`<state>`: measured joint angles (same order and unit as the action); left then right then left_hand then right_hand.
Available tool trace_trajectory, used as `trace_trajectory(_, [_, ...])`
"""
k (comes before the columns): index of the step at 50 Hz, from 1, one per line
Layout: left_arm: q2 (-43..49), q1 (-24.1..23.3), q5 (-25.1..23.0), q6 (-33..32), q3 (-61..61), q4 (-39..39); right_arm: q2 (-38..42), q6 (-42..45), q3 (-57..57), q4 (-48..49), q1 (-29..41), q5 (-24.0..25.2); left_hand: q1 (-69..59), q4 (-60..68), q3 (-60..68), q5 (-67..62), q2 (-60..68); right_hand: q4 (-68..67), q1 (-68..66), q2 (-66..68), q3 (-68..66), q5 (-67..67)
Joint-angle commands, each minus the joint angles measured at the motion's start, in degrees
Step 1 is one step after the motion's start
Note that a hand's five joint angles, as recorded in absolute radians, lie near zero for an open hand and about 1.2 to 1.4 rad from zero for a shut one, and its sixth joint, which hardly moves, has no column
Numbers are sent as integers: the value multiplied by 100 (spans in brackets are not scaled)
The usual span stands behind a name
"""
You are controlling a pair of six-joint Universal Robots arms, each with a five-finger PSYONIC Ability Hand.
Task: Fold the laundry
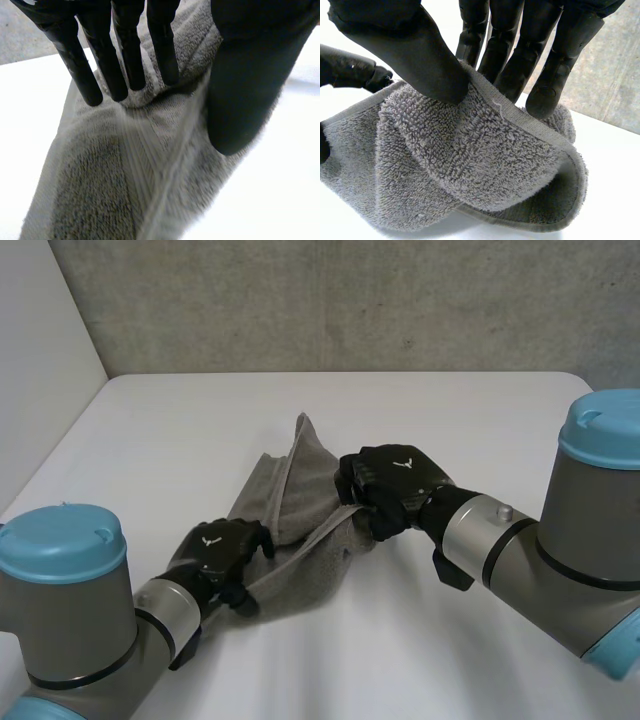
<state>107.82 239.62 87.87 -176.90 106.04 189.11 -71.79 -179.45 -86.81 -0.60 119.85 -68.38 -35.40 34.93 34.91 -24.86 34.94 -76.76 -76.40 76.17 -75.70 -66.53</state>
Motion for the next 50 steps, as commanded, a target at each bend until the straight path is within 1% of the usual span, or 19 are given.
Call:
trace_trajectory(1, [19,-12,-42,15,74,-137,-46,-81,24,25,-31,-61,-1703,1750,1752,-1756,1748,-324,-360,383,-430,-347])
trace_trajectory(3, [28,-12,-42,-2,74,-173,-54,-81,33,25,-31,-105,-1904,1951,1953,-1957,1949,-324,-360,383,-430,-347])
trace_trajectory(7, [98,-4,-33,-55,13,-129,-28,-38,85,25,-31,-184,-3348,3395,3397,-3402,3394,-324,-360,383,-430,-347])
trace_trajectory(8, [98,-3,-33,-55,13,-129,-11,-29,120,25,-31,-193,-3352,3399,3401,-3406,3398,-324,-360,383,-430,-347])
trace_trajectory(9, [185,-3,-24,-99,-48,-120,-10,-29,120,25,-31,-193,-4252,4298,4301,-4305,4297,-324,-360,383,-430,-347])
trace_trajectory(13, [415,5,11,-328,-356,-76,156,24,383,-1,-31,-175,-4460,4507,4509,-4514,4506,-324,-360,383,-430,-347])
trace_trajectory(18, [766,111,11,-1301,-1478,64,411,409,752,51,-23,-228,-4460,4507,4509,-4514,4506,-324,-360,383,-430,-347])
trace_trajectory(21, [819,137,20,-1532,-1885,196,542,892,1321,147,-5,-394,-4460,4507,4509,-4514,4506,-324,-360,383,-430,-347])
trace_trajectory(22, [863,146,63,-1715,-2390,379,543,894,1325,148,-5,-395,-4460,4507,4509,-4514,4506,-324,-360,383,-430,-347])
trace_trajectory(23, [863,146,64,-1717,-2395,381,622,1120,1707,287,4,-560,-4460,4507,4509,-4514,4506,-324,-360,383,-430,-347])
trace_trajectory(25, [881,146,309,-1988,-3646,853,657,1316,2063,552,12,-720,-4460,4507,4509,-4514,4506,-324,-360,383,-430,-347])
trace_trajectory(27, [863,146,414,-2024,-4139,1082,649,1483,2623,1496,-22,-922,-4460,4507,4509,-4514,4506,-324,-360,383,-430,-347])
trace_trajectory(28, [863,146,415,-2024,-4144,1084,649,1483,2625,1501,-23,-922,-4460,4507,4509,-4514,4506,-324,-360,383,-430,-347])
trace_trajectory(30, [776,146,582,-2042,-4888,1547,544,1509,2818,2551,-31,-1001,-4460,4507,4509,-4514,4506,-324,-360,383,-430,-347])
trace_trajectory(34, [687,146,714,-2024,-5252,1857,429,1483,2819,3056,-32,-1028,-4460,4507,4509,-4514,4506,-324,-360,383,-430,-347])
trace_trajectory(39, [591,155,811,-2015,-5006,1778,438,1527,2740,2530,-31,-949,-4460,4507,4509,-4514,4506,-324,-360,383,-430,-347])
trace_trajectory(44, [477,409,837,-2015,-3691,1594,570,1562,2652,1537,-31,-720,-4460,4507,4509,-4514,4506,-324,-360,383,-430,-347])
trace_trajectory(46, [442,479,837,-2015,-3287,1594,762,1650,2591,872,-31,-423,-4460,4507,4509,-4514,4506,-324,-360,383,-430,-347])
trace_trajectory(50, [371,594,828,-1998,-2536,1594,939,1808,2397,236,-14,-43,-4460,4507,4509,-4514,4506,-324,-360,383,-430,-347])
